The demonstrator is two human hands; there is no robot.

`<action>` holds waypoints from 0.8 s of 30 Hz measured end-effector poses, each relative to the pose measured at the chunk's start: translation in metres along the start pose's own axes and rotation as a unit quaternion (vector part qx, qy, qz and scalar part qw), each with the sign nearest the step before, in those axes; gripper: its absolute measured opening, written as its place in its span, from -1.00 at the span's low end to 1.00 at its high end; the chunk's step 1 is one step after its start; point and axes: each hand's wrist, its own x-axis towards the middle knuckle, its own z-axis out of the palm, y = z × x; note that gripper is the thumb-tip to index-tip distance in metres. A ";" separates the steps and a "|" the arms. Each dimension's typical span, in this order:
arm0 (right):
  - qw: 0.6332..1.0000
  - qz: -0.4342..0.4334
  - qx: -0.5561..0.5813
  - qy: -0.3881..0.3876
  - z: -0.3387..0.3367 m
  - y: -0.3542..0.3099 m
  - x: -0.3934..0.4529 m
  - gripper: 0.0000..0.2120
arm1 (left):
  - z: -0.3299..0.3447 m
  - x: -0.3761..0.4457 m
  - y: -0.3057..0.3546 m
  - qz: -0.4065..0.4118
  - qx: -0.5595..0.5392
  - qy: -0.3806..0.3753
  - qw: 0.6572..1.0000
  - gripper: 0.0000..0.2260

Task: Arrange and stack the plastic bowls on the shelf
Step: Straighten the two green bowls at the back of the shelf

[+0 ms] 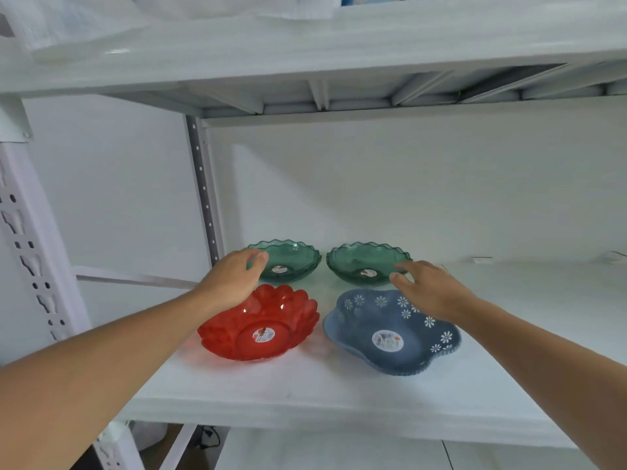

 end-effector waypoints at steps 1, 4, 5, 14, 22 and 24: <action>1.000 -0.002 0.002 -0.004 0.002 0.005 0.004 -0.44 | 0.003 0.002 -0.003 -0.006 0.002 0.004 1.000 -0.45; 1.000 -0.007 0.011 -0.007 0.007 0.013 0.018 -0.45 | 0.007 0.012 -0.011 -0.027 0.012 0.007 1.000 -0.44; 1.000 -0.007 0.012 -0.007 0.008 0.015 0.023 -0.46 | 0.007 0.016 -0.015 -0.033 0.014 0.005 0.999 -0.43; 0.999 0.050 0.007 0.005 0.022 0.021 0.085 -0.51 | 0.008 0.079 -0.051 -0.069 0.009 -0.006 0.998 -0.35; 0.991 0.133 -0.005 -0.012 0.028 0.019 0.116 -0.45 | 0.018 0.133 -0.079 -0.040 0.020 -0.035 0.998 -0.43; 0.990 0.137 -0.012 -0.017 0.031 0.020 0.121 -0.45 | 0.021 0.138 -0.082 -0.042 0.020 -0.038 0.998 -0.44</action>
